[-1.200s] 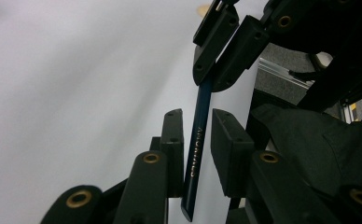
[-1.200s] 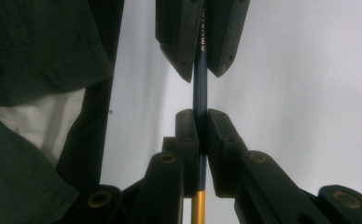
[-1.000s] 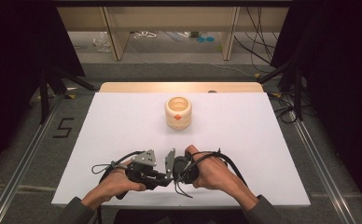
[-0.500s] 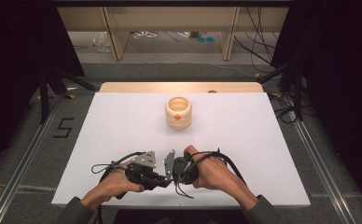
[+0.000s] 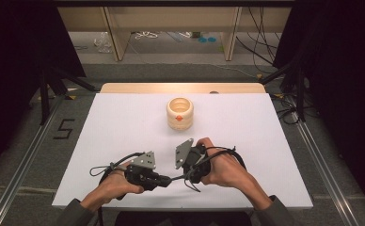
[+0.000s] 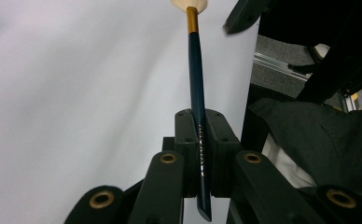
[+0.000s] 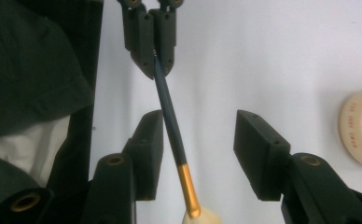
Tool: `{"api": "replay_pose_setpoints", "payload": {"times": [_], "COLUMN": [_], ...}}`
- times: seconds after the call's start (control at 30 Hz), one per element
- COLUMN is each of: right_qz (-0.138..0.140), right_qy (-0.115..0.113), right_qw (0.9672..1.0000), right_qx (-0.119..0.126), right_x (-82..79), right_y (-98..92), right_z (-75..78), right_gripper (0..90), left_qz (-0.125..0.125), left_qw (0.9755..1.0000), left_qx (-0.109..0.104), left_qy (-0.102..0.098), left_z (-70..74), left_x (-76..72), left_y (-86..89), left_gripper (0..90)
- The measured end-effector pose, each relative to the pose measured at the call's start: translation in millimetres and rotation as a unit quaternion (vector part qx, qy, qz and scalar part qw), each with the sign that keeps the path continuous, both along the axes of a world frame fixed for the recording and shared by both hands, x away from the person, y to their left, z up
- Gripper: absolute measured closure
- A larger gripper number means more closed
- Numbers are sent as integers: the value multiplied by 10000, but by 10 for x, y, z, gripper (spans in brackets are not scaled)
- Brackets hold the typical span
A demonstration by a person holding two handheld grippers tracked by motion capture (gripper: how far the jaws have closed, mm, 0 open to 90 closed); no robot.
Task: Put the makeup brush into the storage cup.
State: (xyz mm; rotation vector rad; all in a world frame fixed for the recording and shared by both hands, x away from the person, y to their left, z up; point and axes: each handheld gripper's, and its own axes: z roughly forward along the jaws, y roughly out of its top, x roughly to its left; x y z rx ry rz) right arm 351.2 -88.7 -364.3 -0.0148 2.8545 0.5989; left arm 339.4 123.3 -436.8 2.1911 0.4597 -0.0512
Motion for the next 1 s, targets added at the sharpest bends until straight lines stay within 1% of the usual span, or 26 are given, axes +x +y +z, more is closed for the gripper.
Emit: {"api": "replay_pose_setpoints", "payload": {"times": [0.03,0.07,0.1,0.13,0.17,0.2,0.23,0.3,0.37,0.4,0.43,0.47,0.53,0.57,0.6,0.63,0.67,0.7,0.73,0.77,0.83,0.87,0.9,0.93,0.97,1.0], "right_qz": [-72,-282,-469,-469,-605,-836,-940,-1241,-1499,-1546,-1631,-1828,-1899,-1980,-2115,-2115,-2301,-2301,-2356,-2451,-2555,-2638,-2668,-2746,-2782,-2782], "right_qy": [-25,54,-46,-46,-111,-282,-332,-420,-340,-310,-344,-352,-350,-405,-379,-379,-291,-291,-217,-281,-311,-247,-244,-228,-221,-221], "right_qw": [9999,9981,9960,9960,9940,9894,9865,9777,9676,9645,9604,9544,9537,9507,9451,9451,9363,9363,9343,9281,9228,9175,9152,9119,9102,9102], "right_qx": [115,539,763,763,904,1153,1303,1640,2002,2120,2231,2333,2307,2350,2460,2460,2637,2637,2668,2789,2867,2966,3010,3041,3061,3061], "right_x": [4,14,17,17,26,39,48,66,75,80,85,92,92,94,104,104,106,106,106,114,124,122,123,123,123,123], "right_y": [-26,-103,-137,-137,-165,-214,-247,-340,-419,-453,-485,-538,-557,-588,-638,-638,-689,-689,-711,-742,-793,-818,-830,-849,-858,-858], "right_z": [10,45,43,43,47,56,62,88,119,124,125,114,110,94,70,70,44,44,40,21,4,-4,-9,-26,-43,-43], "right_gripper": [473,404,368,368,334,321,322,304,278,278,271,238,236,233,230,230,229,229,229,227,226,223,217,204,203,203], "left_qz": [68,46,170,170,207,207,306,402,467,542,539,613,669,728,819,858,867,960,973,998,1109,1121,1182,1249,1249,1301], "left_qw": [10000,10000,9998,9998,9997,9996,9994,9989,9984,9980,9978,9973,9966,9962,9952,9947,9943,9934,9930,9923,9907,9905,9895,9878,9878,9867], "left_qx": [-22,-26,-84,-84,-124,-122,-119,-156,-216,-227,-208,-305,-301,-336,-361,-382,-457,-455,-505,-504,-583,-540,-624,-683,-683,-685], "left_qy": [4,-29,-35,-35,-74,-114,-124,-180,-229,-217,-319,-271,-387,-347,-387,-405,-423,-431,-437,-525,-538,-593,-555,-637,-637,-690], "left_z": [5,7,17,17,20,25,32,36,36,42,47,43,59,62,69,72,75,83,87,93,104,117,116,128,128,137], "left_x": [-2,10,0,0,6,13,11,26,43,37,50,49,58,60,57,60,75,69,78,82,84,89,89,94,94,92], "left_y": [6,14,15,15,22,28,35,52,69,74,85,84,101,109,113,119,130,136,148,156,171,182,184,199,199,203], "left_gripper": [846,847,847,846,846,846,847,847,846,847,847,846,846,846,846,846,847,847,846,846,846,846,846,846,846,846]}}
